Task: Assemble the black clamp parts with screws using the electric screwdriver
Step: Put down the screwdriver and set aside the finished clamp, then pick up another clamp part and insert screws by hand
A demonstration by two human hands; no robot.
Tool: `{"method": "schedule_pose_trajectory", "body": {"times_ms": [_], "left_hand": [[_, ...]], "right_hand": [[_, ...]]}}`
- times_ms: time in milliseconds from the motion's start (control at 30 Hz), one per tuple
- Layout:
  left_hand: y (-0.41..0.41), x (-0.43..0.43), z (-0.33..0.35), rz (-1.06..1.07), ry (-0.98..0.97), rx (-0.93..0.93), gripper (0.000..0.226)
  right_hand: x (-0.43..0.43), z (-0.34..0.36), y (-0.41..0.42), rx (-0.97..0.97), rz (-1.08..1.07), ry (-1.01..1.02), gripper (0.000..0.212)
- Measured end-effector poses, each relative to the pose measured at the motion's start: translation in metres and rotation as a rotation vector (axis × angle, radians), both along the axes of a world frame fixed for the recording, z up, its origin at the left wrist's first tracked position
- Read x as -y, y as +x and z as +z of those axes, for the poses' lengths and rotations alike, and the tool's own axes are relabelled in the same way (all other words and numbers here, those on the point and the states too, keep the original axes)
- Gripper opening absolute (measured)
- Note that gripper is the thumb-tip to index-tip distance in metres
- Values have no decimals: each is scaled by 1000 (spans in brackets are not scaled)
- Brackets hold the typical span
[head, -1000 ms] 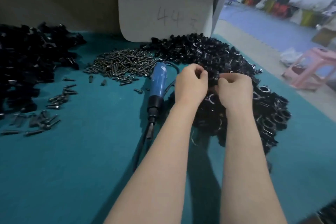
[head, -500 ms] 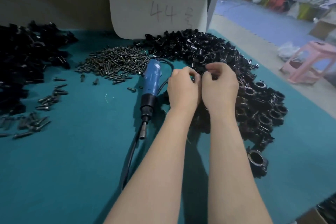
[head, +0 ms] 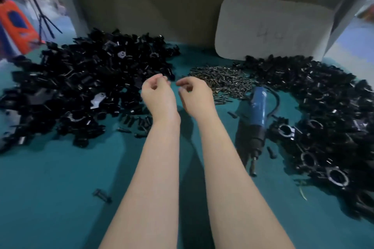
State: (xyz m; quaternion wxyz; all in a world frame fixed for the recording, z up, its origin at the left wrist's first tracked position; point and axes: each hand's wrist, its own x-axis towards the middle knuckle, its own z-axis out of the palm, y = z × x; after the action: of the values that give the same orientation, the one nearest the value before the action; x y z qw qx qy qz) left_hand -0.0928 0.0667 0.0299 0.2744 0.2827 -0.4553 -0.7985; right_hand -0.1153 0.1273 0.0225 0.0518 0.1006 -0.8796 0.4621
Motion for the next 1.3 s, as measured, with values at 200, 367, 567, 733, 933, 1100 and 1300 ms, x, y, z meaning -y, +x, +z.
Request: {"method": "schedule_pose_trajectory", "body": {"times_ms": [200, 367, 567, 733, 933, 1100, 1300], "left_hand": [[-4, 50, -5, 197, 33, 1, 19], [-7, 54, -10, 198, 44, 19, 18], [-12, 54, -8, 175, 49, 31, 14], [-17, 37, -1, 33, -107, 44, 26], [-36, -29, 18, -572, -327, -21, 23], [-59, -103, 23, -643, -94, -29, 13], [-86, -166, 26, -690, 232, 0, 22]], "right_hand": [[68, -19, -25, 43, 144, 325, 43], [91, -27, -44, 172, 204, 478, 38], [85, -30, -47, 54, 79, 305, 30], [42, -4, -41, -57, 48, -60, 9], [-51, 35, -48, -137, -124, -122, 13], [-131, 35, -54, -168, -408, -212, 28], [-196, 2, -89, 187, -661, 112, 44]]}}
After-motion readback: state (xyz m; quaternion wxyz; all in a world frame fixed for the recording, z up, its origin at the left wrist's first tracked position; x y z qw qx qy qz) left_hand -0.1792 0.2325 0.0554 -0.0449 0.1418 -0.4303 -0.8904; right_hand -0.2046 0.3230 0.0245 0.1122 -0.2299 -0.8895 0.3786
